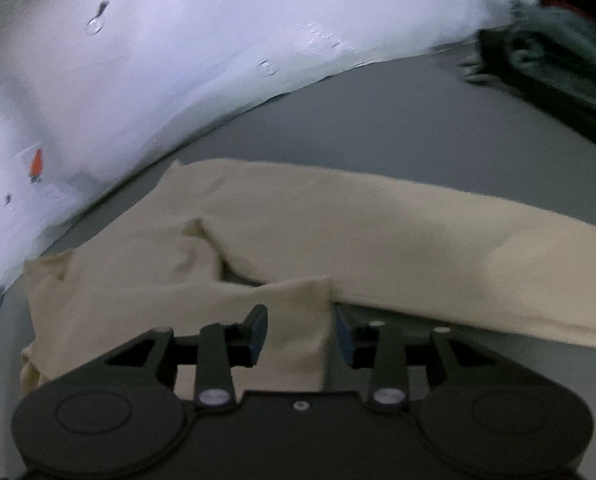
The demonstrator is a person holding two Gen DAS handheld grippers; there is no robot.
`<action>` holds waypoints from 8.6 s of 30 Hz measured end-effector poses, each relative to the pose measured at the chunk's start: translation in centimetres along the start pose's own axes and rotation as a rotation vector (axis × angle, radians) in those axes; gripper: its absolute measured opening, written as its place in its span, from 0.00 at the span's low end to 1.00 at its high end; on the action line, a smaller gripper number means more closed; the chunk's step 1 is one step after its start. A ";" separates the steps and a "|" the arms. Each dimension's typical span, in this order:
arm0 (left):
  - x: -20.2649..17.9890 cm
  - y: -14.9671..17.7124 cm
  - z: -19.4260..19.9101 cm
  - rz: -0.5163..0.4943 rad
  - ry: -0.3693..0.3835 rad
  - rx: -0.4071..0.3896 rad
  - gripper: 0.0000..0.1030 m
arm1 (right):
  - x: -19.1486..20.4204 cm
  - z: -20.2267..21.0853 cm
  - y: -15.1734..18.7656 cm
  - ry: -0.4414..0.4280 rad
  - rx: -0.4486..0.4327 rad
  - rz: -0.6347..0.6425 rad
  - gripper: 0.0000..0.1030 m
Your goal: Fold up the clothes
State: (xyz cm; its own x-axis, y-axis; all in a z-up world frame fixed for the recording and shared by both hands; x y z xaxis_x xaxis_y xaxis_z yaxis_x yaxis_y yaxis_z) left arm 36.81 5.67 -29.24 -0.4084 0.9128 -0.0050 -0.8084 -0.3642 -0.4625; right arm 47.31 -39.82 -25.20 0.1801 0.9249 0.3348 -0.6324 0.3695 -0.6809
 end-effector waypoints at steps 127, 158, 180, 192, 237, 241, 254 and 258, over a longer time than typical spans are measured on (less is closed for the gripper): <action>3.6 7.7 6.4 -0.239 0.113 0.047 1.00 | 14.5 8.7 17.9 -0.328 0.343 0.175 0.12; -17.7 -22.6 -8.9 -0.152 0.355 -0.168 0.74 | -11.0 -3.4 -6.2 0.261 -0.103 -0.198 0.42; -22.5 -27.8 -4.6 -0.113 0.530 -0.436 0.04 | -7.9 1.8 -14.2 0.197 -0.363 0.102 0.01; -21.7 -25.4 -8.8 -0.162 0.338 -0.288 0.61 | -13.4 -3.1 -7.7 0.345 -0.081 -0.021 0.32; -15.1 -0.4 -0.3 -0.325 0.160 0.182 1.00 | -12.7 -2.4 -6.4 0.223 -0.171 -0.238 0.22; -15.0 -0.7 -0.6 -0.315 0.151 0.203 1.00 | -12.4 -2.5 -6.4 0.264 -0.180 -0.242 0.23; -14.1 -0.6 -0.3 -0.326 0.171 0.201 0.98 | -14.2 -0.7 -3.5 -0.356 -0.317 -1.220 0.03; -12.6 0.1 0.7 -0.294 0.192 0.195 0.93 | -11.8 1.0 -1.8 -0.487 -0.288 -1.294 0.03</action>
State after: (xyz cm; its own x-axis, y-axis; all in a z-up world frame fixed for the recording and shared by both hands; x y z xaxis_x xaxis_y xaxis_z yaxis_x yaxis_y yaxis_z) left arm 41.58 -5.95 -28.58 -0.0757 0.9946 -0.0711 -0.9517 -0.0933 -0.2924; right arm 45.59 -51.46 -27.29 0.1938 -0.1780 0.9647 -0.0384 0.9813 0.1888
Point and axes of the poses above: each gripper's, at about its wrist camera, not at the fingertips, and z roughly against the way its jaws point, x to its left, y to its underside, the point moved 9 cm from there along -z, roughly the way its jaws point, and after that the axes turned 7 degrees about -x, right-handed, at the moved point
